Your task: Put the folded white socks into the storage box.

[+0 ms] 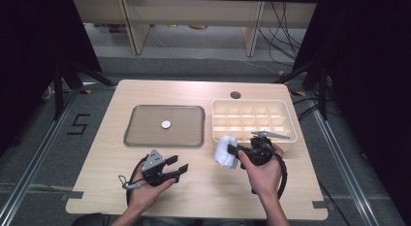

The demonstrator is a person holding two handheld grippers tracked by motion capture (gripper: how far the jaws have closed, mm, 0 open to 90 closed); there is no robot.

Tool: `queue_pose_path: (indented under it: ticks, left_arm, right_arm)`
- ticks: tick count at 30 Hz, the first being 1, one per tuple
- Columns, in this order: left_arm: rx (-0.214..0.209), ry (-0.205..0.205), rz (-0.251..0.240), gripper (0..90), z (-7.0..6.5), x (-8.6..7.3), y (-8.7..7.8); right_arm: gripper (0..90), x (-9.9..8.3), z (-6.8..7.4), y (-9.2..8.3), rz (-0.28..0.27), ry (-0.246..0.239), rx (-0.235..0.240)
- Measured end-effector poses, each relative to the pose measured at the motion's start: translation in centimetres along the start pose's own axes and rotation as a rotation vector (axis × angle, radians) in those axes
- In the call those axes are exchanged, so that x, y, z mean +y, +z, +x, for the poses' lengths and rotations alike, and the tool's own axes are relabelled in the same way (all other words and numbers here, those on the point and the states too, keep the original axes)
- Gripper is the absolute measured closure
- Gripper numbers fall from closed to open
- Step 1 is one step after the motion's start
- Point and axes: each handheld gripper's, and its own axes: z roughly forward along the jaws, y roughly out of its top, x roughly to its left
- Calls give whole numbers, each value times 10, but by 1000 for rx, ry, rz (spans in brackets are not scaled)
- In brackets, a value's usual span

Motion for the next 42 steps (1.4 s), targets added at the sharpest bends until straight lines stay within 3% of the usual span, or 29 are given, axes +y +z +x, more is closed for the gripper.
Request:
queue_pose_path:
  ticks: [5,6,7,10,15,20,23,25,28,34,35,36,39,41,42]
  left_arm:
    - [-21,-6,-12,430,-2,0,1]
    - [-14,-3,-11,431,-2,0,1]
    - [-12,4,-2,431,-3,0,0]
    - [-11,9,3,431,-3,-1,0]
    - [-31,17,-5,432,-3,0,1]
    - [-23,1,8,432,-6,-2,1]
    - [-24,-4,7,432,-6,-2,1]
    - [-27,2,7,432,-5,-2,1]
    - [-26,-12,11,431,-6,-3,2]
    - [-29,3,13,431,-6,-3,2]
    - [-30,-8,9,431,-6,-3,2]
    - [-27,-12,11,431,-6,-3,2]
    - [-28,-14,11,431,-6,-3,2]
    - [-32,9,13,431,-5,-3,2]
    - [-30,-3,16,431,-5,-3,2]
  right_arm:
    - [718,11,4,-1,-14,-13,-17]
    - [718,14,2,0,-20,-35,-28]
    - [718,16,4,-1,-18,-15,-26]
    - [718,23,1,1,-25,-41,-38]
    - [718,33,-2,5,-34,-33,-48]
    - [717,43,-6,11,-30,-44,-83]
    - [716,47,-4,14,-22,-28,-79]
    - [715,51,-5,18,-20,-43,-86]
    - [716,57,-6,24,-8,-54,-97]
    - [715,65,-10,39,32,-70,-123]
    - [714,66,-7,41,54,-20,-128]
    - [714,67,-12,45,52,-69,-128]
    - [713,68,-15,52,85,-70,-151]
    - [713,69,-17,57,101,-85,-154]
    - [713,70,-15,59,103,-65,-162]
